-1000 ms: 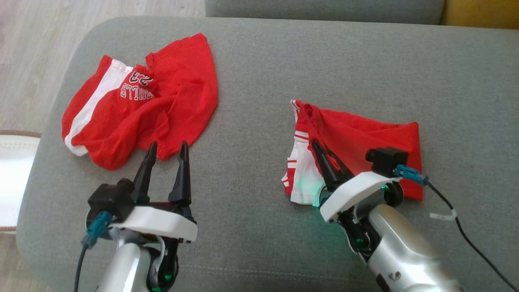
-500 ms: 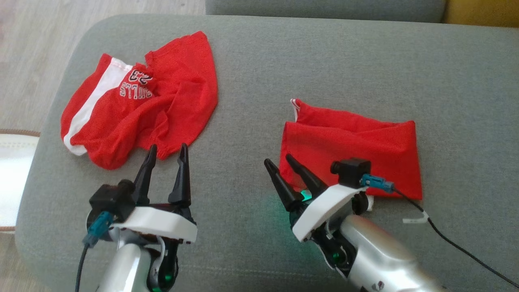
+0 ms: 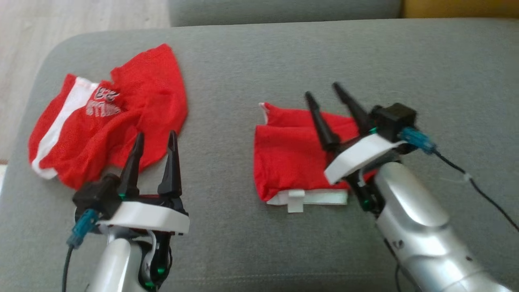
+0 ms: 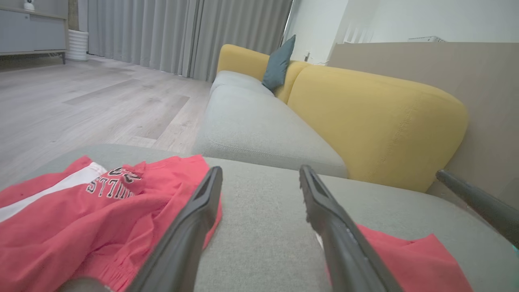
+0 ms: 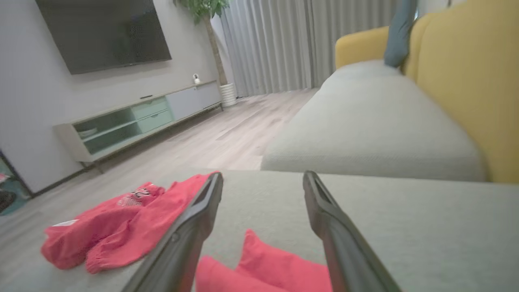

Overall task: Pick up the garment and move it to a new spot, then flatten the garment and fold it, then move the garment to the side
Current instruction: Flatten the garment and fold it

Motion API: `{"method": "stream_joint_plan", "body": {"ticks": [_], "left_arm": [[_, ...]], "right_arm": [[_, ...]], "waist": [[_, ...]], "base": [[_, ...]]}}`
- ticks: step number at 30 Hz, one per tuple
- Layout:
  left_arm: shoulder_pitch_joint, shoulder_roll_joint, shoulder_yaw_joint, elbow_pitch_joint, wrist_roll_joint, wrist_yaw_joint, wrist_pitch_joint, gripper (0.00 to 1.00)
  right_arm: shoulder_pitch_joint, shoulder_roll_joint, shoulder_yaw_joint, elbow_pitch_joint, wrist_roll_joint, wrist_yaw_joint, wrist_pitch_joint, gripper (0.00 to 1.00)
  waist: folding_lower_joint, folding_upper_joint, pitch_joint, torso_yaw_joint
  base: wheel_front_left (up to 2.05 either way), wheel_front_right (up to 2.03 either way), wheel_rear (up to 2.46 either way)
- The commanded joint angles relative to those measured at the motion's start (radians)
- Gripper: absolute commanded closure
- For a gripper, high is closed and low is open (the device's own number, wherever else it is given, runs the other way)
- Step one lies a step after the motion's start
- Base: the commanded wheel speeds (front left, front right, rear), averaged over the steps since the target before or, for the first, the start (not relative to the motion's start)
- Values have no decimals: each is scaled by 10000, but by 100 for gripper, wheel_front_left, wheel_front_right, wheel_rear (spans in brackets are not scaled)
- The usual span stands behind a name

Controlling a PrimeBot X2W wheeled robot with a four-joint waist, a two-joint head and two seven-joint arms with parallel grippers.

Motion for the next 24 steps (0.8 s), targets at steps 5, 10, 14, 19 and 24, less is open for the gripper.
{"method": "stream_joint_plan", "body": {"ticks": [5, 10, 14, 19, 24], "left_arm": [[-335, 41, 494, -651, 19, 44, -120, 0], [-236, 41, 498, -742, -20, 40, -120, 0], [-89, 41, 503, -670, -62, -6, -120, 0], [161, 41, 441, -481, -56, -57, -120, 0], [323, 41, 300, -349, -66, -61, -120, 0]], "right_arm": [[1266, 166, -1713, -1836, -2731, 37, -136, 0], [2560, 166, -2927, -3148, -3822, 37, -136, 0], [3283, 166, -3751, -3812, -4222, 37, -136, 0], [3931, 166, -4330, -4349, -4230, 37, -137, 0], [4290, 166, -4619, -4553, -4067, 37, -137, 0]], "waist": [[0, 0, -100, -520], [0, 0, -178, -754], [0, 0, -220, -837], [0, 0, -265, -903], [0, 0, -279, -915]], "base": [[0, 0, 0], [0, 0, 0], [0, 0, 0], [0, 0, 0], [0, 0, 0]]}}
